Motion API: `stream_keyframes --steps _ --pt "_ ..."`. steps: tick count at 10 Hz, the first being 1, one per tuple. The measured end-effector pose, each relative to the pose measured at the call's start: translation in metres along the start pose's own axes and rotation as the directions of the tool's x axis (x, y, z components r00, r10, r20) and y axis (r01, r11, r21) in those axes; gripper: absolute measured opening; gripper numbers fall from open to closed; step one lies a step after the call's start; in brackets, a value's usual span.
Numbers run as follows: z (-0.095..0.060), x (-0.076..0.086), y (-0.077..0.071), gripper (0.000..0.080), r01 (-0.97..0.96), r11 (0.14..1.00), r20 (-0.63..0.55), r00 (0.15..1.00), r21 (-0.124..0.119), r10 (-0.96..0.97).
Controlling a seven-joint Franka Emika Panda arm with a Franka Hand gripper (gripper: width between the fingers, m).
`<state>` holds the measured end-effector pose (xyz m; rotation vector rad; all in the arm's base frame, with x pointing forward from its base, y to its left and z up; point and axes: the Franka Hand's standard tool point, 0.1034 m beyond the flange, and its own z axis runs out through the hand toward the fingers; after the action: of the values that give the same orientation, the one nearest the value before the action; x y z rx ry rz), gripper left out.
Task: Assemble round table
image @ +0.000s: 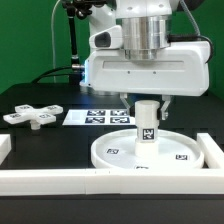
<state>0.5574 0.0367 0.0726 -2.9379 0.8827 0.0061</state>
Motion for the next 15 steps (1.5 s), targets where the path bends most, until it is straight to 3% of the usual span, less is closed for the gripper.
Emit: stream_keyframes --steps 2,4,5,7,9,10,12,13,15 --pt "0.001 0.0 0.001 0.0409 -0.334 0.942 0.036 0.942 0.042 0.332" --pt "0.001 -0.002 0.001 0.0409 -0.561 0.826 0.071 0.828 0.059 0.557" --pt "0.002 -0.003 0.001 0.0409 -0.689 0.723 0.102 0.724 0.057 0.682" --pt "0.002 -0.006 -0.003 0.0409 -0.857 0.515 0.139 0.513 0.027 0.847" --pt "0.001 -0.006 -0.002 0.0409 -0.922 0.388 0.168 0.383 -0.001 0.908" --pt "0.001 -0.006 -0.002 0.0409 -0.93 0.368 0.17 0.362 -0.004 0.917" --pt "0.002 -0.007 -0.003 0.0429 -0.912 0.41 0.17 0.404 0.003 0.899" --pt "0.002 -0.007 -0.002 0.0589 -0.9 0.436 0.167 0.43 0.001 0.887" --pt "-0.004 -0.004 -0.009 0.0631 -0.736 0.677 0.127 0.671 0.001 0.73"
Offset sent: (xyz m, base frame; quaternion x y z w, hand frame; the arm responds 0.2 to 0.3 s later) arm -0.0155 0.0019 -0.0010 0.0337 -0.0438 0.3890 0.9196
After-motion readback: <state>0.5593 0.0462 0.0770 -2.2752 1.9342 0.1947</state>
